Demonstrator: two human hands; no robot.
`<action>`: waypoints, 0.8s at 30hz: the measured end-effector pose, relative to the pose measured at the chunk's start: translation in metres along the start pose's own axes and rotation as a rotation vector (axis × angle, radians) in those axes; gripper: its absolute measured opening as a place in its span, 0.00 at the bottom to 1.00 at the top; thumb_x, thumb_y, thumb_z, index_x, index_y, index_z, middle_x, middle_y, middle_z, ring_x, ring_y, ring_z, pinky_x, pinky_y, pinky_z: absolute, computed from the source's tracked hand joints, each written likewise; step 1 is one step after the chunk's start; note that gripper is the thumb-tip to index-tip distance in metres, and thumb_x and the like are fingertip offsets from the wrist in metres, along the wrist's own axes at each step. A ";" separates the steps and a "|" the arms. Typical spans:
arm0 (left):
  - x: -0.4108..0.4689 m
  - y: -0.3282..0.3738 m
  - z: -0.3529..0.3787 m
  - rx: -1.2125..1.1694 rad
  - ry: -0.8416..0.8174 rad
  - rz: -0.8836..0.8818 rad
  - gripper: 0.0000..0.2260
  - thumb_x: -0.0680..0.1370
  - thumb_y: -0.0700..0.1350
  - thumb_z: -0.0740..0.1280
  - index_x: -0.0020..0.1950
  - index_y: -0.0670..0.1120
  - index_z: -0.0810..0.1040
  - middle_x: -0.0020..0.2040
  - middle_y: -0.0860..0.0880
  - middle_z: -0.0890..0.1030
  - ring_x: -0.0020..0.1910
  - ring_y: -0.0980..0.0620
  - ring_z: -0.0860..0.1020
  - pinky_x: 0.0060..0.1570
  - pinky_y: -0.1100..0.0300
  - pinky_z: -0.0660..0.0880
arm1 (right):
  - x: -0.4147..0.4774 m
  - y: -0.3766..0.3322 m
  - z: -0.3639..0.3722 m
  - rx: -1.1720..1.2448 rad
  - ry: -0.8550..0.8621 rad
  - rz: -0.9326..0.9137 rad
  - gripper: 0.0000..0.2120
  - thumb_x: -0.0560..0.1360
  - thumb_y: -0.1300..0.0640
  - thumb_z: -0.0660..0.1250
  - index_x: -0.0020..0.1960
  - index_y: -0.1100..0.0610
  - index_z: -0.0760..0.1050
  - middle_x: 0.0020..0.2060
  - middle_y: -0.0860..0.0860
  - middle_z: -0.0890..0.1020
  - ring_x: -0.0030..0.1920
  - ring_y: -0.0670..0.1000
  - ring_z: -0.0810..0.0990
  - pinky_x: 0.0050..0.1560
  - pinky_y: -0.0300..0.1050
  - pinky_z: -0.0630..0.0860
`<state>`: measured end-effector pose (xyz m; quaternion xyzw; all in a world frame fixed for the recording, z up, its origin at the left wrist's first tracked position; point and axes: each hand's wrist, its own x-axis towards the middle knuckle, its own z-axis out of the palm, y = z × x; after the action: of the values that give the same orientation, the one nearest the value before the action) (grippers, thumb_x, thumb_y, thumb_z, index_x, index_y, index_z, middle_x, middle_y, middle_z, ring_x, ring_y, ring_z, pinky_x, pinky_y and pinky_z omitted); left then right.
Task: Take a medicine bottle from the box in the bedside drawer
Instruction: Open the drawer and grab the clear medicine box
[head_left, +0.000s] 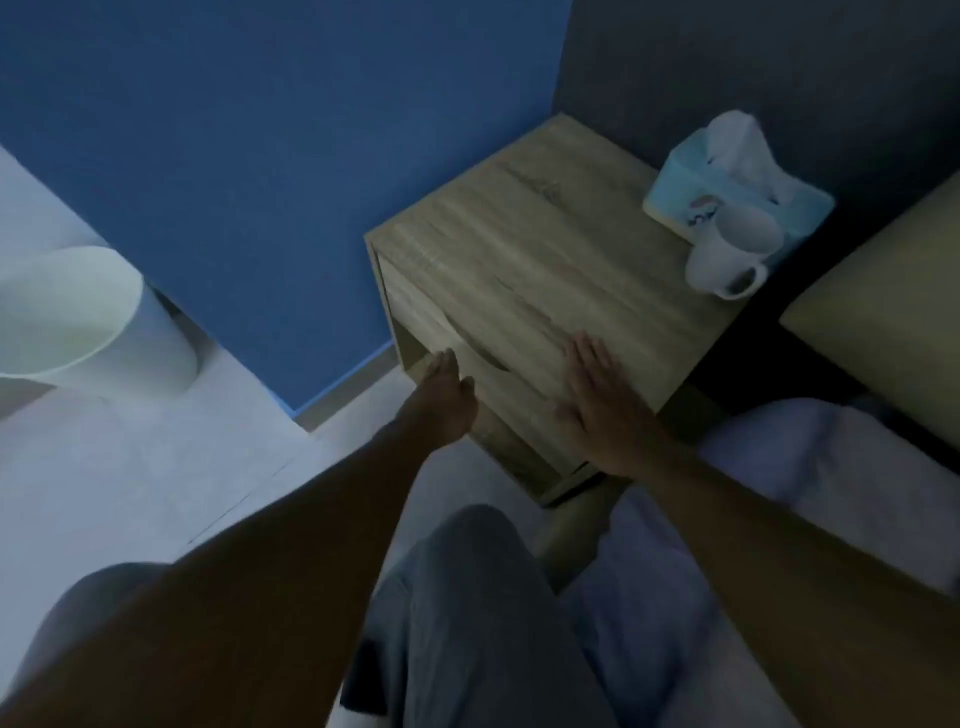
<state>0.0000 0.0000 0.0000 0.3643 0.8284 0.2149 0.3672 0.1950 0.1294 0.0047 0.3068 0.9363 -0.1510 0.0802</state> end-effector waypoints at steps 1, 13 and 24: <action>0.004 -0.001 0.005 -0.058 0.028 -0.017 0.28 0.84 0.50 0.51 0.80 0.41 0.45 0.82 0.43 0.47 0.81 0.47 0.46 0.76 0.54 0.47 | -0.001 0.002 0.005 -0.021 0.048 -0.023 0.36 0.83 0.43 0.50 0.81 0.61 0.42 0.81 0.57 0.44 0.81 0.55 0.41 0.80 0.55 0.46; 0.059 0.003 0.048 -0.511 0.300 -0.003 0.32 0.83 0.54 0.54 0.81 0.47 0.42 0.82 0.47 0.47 0.81 0.48 0.47 0.79 0.46 0.50 | 0.004 0.001 0.023 -0.243 0.233 0.026 0.36 0.81 0.39 0.45 0.81 0.61 0.50 0.80 0.58 0.54 0.81 0.56 0.52 0.79 0.56 0.54; 0.066 0.017 0.053 -0.775 0.299 0.028 0.39 0.82 0.48 0.58 0.77 0.47 0.28 0.81 0.46 0.53 0.79 0.46 0.57 0.75 0.44 0.61 | 0.006 0.004 0.030 -0.235 0.277 0.015 0.35 0.82 0.39 0.43 0.80 0.62 0.53 0.80 0.58 0.56 0.81 0.55 0.54 0.79 0.56 0.55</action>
<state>0.0174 0.0658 -0.0531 0.1751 0.7254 0.5663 0.3499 0.1946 0.1261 -0.0259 0.3202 0.9472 0.0036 -0.0129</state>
